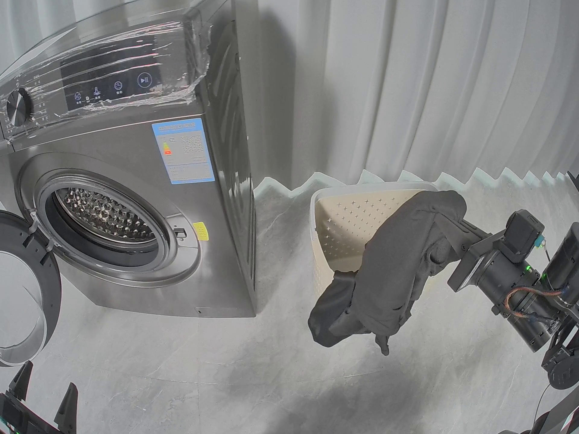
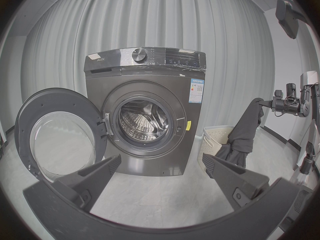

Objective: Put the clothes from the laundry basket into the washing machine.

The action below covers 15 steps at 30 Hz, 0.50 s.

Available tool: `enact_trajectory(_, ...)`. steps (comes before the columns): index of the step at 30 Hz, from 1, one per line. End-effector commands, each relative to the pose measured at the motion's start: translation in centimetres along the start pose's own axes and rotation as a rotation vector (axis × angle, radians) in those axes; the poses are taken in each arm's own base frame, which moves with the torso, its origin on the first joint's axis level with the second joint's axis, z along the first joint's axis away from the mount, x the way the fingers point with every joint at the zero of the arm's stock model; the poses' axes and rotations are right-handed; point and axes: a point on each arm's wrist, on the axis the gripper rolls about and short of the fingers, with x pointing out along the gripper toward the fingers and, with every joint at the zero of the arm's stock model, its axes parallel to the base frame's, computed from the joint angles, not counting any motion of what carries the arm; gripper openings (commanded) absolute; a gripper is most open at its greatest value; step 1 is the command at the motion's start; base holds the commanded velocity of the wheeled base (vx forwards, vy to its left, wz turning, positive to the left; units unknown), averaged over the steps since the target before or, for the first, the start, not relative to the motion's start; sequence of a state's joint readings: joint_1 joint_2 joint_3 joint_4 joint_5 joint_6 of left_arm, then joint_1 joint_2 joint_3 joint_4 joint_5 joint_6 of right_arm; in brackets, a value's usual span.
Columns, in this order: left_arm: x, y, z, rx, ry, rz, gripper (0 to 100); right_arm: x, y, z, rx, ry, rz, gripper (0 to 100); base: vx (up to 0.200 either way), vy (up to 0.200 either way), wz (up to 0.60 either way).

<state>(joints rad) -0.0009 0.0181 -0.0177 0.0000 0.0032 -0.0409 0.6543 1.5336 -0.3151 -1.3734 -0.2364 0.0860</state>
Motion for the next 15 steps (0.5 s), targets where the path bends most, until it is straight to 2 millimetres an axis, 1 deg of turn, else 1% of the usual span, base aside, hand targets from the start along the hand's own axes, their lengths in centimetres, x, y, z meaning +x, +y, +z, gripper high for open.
enact_trajectory(1, -0.01, 0.02, -0.48, -0.001, -0.001, 0.002, 100, 0.11, 0.12, 0.05, 0.002, -0.004, 0.004, 0, 0.0, 0.2, 0.0)
enact_trajectory(10, -0.01, 0.02, -0.48, -0.001, 0.0, 0.001, 100, 0.13, 0.42, 0.41, 0.009, -0.03, 0.025, 0, 0.0, 0.0, 0.0)
enact_trajectory(15, -0.01, 0.02, -0.48, -0.001, 0.0, 0.001, 100, 0.15, 0.38, 0.29, 0.008, -0.025, 0.023, 0, -0.2, 0.0, 0.0)
